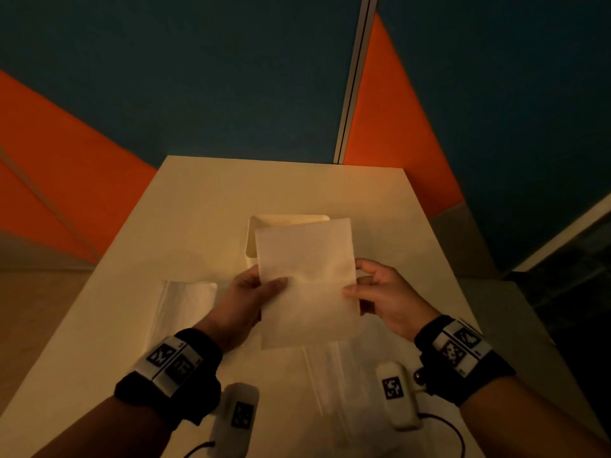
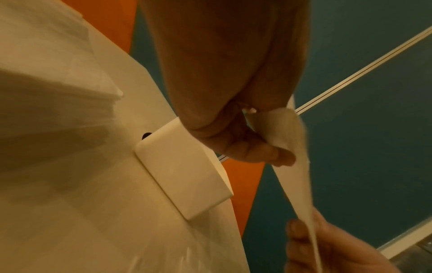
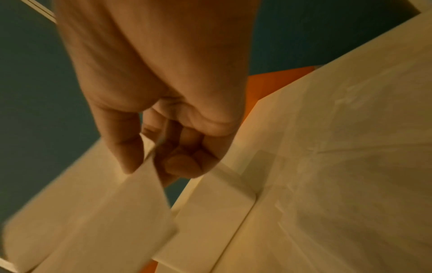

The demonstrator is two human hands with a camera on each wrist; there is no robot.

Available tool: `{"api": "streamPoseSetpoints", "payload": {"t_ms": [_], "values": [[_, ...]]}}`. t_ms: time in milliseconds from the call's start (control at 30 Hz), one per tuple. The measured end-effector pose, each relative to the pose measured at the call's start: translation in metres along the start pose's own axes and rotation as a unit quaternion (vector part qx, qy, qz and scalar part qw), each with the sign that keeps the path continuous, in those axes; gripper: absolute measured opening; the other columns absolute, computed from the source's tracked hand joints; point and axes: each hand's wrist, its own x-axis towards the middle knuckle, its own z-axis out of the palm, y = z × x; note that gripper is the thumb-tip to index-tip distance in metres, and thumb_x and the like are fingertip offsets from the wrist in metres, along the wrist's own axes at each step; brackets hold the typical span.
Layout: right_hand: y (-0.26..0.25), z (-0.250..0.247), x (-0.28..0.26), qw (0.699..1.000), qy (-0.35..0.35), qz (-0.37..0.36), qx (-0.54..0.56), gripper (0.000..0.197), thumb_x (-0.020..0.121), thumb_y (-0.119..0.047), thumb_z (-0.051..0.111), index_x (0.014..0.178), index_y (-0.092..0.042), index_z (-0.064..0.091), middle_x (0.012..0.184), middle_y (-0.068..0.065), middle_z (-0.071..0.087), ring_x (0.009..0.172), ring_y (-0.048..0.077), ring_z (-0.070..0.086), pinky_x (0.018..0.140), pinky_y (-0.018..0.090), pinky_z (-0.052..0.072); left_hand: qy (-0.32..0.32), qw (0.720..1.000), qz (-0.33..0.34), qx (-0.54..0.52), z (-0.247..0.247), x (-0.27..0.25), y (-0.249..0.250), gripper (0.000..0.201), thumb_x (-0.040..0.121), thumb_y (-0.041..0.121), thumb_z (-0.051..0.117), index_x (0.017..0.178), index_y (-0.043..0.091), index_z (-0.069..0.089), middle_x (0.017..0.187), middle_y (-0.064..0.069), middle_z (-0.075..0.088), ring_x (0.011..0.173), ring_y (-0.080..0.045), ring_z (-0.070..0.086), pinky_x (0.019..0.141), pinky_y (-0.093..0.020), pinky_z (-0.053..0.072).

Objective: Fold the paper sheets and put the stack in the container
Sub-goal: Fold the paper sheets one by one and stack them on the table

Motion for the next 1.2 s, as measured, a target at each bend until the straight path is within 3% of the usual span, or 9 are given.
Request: {"api": "streamPoseSetpoints", "payload": {"t_ms": [233, 400, 500, 633, 767, 900, 967, 1100, 1200], "values": [[0.001, -0.001, -0.003, 0.996, 0.017, 0.024, 0.084, 0.021, 0.089, 0.005, 0.051, 0.085, -0.007, 0.067, 0.084, 0.006, 0.069, 0.076, 0.020, 0.064, 0.061, 0.030, 0.055, -0.093, 0.994, -0.007, 0.055, -0.010, -0.007, 0.018, 0.026, 0.087, -0.001, 0.053, 0.094, 0.011, 0.075, 0.101, -0.004, 0.073, 0.092, -0.015, 0.069, 0.073, -0.023, 0.056], [-0.002, -0.005, -0.005, 0.986, -0.007, 0.078, 0.144, 0.033, 0.092, -0.027, 0.038, 0.090, -0.013, 0.068, 0.083, 0.014, 0.061, 0.070, 0.025, 0.053, 0.063, 0.033, 0.040, -0.164, 0.977, -0.003, 0.136, -0.017, -0.012, 0.030, 0.037, 0.086, -0.005, 0.049, 0.098, 0.019, 0.075, 0.111, 0.006, 0.070, 0.099, -0.008, 0.065, 0.083, -0.023, 0.054], [0.000, -0.002, -0.002, 0.995, -0.024, 0.049, 0.081, 0.017, 0.091, -0.015, 0.055, 0.104, -0.021, 0.064, 0.088, 0.011, 0.066, 0.076, 0.022, 0.061, 0.066, 0.034, 0.048, -0.172, 0.972, -0.017, 0.160, -0.018, -0.015, 0.034, 0.039, 0.074, 0.013, 0.050, 0.107, 0.015, 0.071, 0.117, 0.007, 0.067, 0.103, -0.008, 0.063, 0.082, -0.020, 0.052], [0.003, 0.003, -0.003, 0.998, -0.063, 0.013, 0.018, 0.046, 0.078, 0.011, 0.064, 0.111, -0.021, 0.058, 0.086, 0.015, 0.068, 0.080, 0.027, 0.064, 0.068, 0.037, 0.054, -0.185, 0.969, -0.035, 0.160, -0.017, -0.019, 0.034, 0.029, 0.084, 0.020, 0.052, 0.104, 0.024, 0.073, 0.117, 0.007, 0.067, 0.105, -0.011, 0.063, 0.087, -0.025, 0.053], [0.002, 0.016, -0.002, 0.990, -0.135, -0.004, -0.029, 0.049, 0.074, 0.008, 0.071, 0.106, -0.028, 0.062, 0.081, 0.017, 0.064, 0.078, 0.031, 0.057, 0.073, 0.041, 0.047, -0.227, 0.944, -0.057, 0.231, -0.013, -0.020, 0.024, 0.033, 0.085, 0.002, 0.061, 0.104, 0.027, 0.074, 0.115, 0.008, 0.068, 0.106, -0.010, 0.063, 0.086, -0.023, 0.052], [0.004, 0.024, 0.002, 0.980, -0.115, -0.003, -0.161, 0.029, 0.084, -0.010, 0.070, 0.105, -0.024, 0.059, 0.068, 0.004, 0.060, 0.057, 0.013, 0.055, 0.051, 0.023, 0.044, -0.193, 0.944, -0.063, 0.260, -0.018, -0.021, 0.016, 0.037, 0.086, -0.007, 0.058, 0.104, 0.022, 0.073, 0.107, 0.013, 0.070, 0.096, -0.010, 0.067, 0.080, -0.023, 0.055], [0.012, 0.018, 0.006, 0.952, -0.065, 0.022, -0.297, 0.022, 0.087, -0.021, 0.067, 0.106, -0.022, 0.056, 0.074, 0.002, 0.063, 0.065, 0.019, 0.063, 0.057, 0.028, 0.050, -0.102, 0.958, -0.049, 0.262, -0.029, -0.022, 0.016, 0.036, 0.086, -0.007, 0.056, 0.106, 0.019, 0.070, 0.105, 0.011, 0.068, 0.087, -0.009, 0.068, 0.074, -0.023, 0.057], [0.037, -0.010, 0.007, 0.771, 0.014, 0.056, -0.634, 0.032, 0.090, -0.032, 0.054, 0.120, -0.024, 0.049, 0.112, 0.002, 0.060, 0.101, 0.023, 0.060, 0.077, 0.031, 0.047, 0.073, 0.967, -0.013, 0.242, -0.067, -0.027, 0.018, 0.035, 0.088, -0.005, 0.055, 0.103, 0.026, 0.065, 0.108, -0.008, 0.064, 0.086, -0.029, 0.067, 0.066, -0.029, 0.059], [0.056, -0.027, 0.005, 0.746, 0.034, 0.068, -0.662, 0.033, 0.093, -0.028, 0.048, 0.125, -0.023, 0.045, 0.124, 0.003, 0.053, 0.110, 0.024, 0.056, 0.082, 0.032, 0.046, 0.162, 0.959, -0.004, 0.234, -0.092, -0.034, 0.017, 0.035, 0.088, -0.005, 0.055, 0.107, 0.023, 0.063, 0.104, -0.007, 0.058, 0.085, -0.036, 0.063, 0.073, -0.043, 0.057]]}}
